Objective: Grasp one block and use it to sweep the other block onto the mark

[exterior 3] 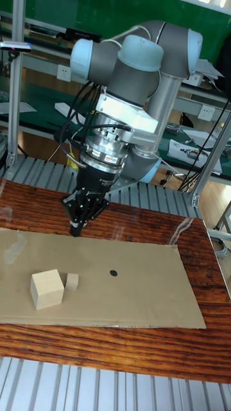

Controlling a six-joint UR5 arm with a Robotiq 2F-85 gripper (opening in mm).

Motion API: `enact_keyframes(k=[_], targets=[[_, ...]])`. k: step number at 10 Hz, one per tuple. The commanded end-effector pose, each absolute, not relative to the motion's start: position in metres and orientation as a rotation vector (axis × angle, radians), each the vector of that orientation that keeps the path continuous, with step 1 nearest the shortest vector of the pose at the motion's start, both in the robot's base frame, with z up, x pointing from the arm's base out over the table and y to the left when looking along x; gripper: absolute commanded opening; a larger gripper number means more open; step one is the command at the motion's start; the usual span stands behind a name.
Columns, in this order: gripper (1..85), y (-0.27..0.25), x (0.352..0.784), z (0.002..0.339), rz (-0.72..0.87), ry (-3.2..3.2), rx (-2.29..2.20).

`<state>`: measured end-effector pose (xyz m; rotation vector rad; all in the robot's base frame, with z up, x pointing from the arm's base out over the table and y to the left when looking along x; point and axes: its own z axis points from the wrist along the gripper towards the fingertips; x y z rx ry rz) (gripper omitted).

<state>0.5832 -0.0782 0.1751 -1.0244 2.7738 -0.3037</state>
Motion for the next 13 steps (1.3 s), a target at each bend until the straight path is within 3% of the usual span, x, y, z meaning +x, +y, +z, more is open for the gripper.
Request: enact_keyframes(k=[1, 6, 10, 11, 12, 13], targets=[[1.3, -0.079, 0.584, 0.174, -0.291, 2.765, -1.016], [1.3, -0.079, 0.588, 0.174, -0.288, 2.756, -0.994], [1.3, -0.063, 0.545, 0.165, -0.096, 3.044, -0.303], [1.3, -0.046, 0.545, 0.165, 0.015, 3.054, -0.055], [1.3, -0.058, 0.546, 0.165, -0.054, 3.051, 0.016], [1.3, -0.083, 0.554, 0.159, -0.225, 3.016, -0.111]])
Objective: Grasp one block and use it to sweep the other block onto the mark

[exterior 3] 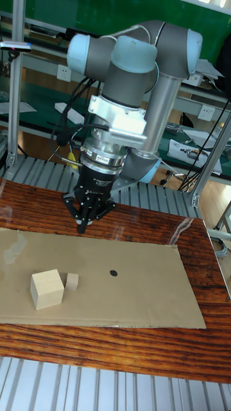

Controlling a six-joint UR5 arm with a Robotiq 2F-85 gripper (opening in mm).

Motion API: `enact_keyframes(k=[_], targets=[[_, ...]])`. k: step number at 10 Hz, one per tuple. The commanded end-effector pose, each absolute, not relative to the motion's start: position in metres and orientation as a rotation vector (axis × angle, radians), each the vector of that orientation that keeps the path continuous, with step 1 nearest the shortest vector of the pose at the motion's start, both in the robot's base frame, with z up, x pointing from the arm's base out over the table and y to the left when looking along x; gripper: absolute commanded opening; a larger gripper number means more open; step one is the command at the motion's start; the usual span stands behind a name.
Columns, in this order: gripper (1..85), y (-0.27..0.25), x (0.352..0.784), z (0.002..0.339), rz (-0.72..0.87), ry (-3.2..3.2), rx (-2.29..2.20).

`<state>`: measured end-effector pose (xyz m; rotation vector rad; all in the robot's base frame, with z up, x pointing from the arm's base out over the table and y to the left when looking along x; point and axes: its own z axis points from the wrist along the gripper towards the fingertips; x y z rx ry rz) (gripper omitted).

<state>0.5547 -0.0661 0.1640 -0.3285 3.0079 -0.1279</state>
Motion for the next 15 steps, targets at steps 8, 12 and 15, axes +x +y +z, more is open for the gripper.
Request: enact_keyframes(k=[8, 12, 15], targets=[[51.0, -0.121, 0.626, 0.134, -0.162, 2.777, -0.683], [60.3, -0.122, 0.628, 0.130, -0.162, 2.777, -0.750], [74.7, -0.115, 0.624, 0.127, -0.093, 2.784, -0.783]])
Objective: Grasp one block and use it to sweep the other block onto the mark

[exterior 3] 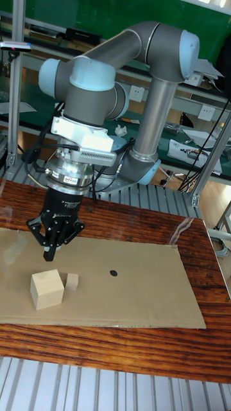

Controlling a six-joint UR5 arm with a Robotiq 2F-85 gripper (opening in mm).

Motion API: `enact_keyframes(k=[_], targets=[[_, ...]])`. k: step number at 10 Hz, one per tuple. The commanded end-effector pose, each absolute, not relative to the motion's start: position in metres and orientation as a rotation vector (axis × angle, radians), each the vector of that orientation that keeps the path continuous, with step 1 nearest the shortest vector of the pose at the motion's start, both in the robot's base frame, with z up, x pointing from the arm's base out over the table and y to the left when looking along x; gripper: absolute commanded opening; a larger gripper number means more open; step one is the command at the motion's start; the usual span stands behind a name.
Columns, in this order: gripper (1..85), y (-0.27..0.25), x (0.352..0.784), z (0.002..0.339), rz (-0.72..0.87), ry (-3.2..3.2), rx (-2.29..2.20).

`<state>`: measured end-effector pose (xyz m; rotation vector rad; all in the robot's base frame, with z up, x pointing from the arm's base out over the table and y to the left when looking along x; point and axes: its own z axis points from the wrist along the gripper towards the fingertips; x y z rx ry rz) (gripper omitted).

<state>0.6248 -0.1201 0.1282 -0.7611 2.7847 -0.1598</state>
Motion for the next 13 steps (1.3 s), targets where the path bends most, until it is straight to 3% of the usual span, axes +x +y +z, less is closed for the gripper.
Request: enact_keyframes(k=[1, 4, 7, 8, 10, 13], targets=[[82.7, -0.112, 0.620, 0.126, -0.045, 2.801, -0.771], [85.0, -0.104, 0.600, 0.121, 0.051, 2.907, -0.631], [81.7, -0.109, 0.600, 0.123, 0.009, 2.945, -0.543], [72.3, -0.111, 0.602, 0.121, -0.002, 2.948, -0.533], [42.0, -0.101, 0.598, 0.119, 0.073, 2.987, -0.393], [45.0, -0.103, 0.597, 0.111, 0.079, 3.011, -0.364]])
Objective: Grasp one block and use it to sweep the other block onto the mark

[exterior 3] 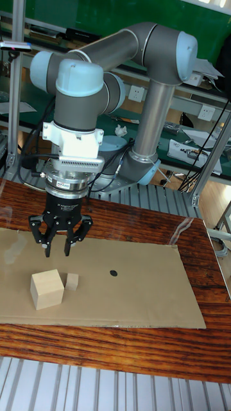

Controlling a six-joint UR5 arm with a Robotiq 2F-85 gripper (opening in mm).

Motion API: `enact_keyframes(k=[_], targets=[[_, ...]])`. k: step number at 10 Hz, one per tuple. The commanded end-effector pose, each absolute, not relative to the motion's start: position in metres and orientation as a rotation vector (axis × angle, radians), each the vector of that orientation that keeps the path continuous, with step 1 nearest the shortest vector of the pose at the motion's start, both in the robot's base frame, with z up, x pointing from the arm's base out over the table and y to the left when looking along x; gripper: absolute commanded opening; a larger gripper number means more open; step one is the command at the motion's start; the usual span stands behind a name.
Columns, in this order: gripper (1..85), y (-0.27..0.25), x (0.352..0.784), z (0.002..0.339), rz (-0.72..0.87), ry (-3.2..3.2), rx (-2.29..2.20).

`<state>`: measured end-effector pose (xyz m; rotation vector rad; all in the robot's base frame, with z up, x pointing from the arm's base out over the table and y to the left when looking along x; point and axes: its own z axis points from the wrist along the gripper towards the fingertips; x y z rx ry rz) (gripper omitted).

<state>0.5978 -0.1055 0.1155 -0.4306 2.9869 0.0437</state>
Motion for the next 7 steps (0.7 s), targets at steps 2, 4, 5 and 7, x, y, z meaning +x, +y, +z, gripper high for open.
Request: enact_keyframes(k=[2, 4, 5, 7], targets=[[61.7, -0.103, 0.591, 0.107, 0.114, 3.022, -0.419], [80.3, -0.101, 0.595, 0.099, 0.173, 2.994, -0.475], [84.0, -0.103, 0.597, 0.096, 0.180, 2.987, -0.504], [85.0, -0.118, 0.601, 0.090, 0.092, 2.977, -0.598]])
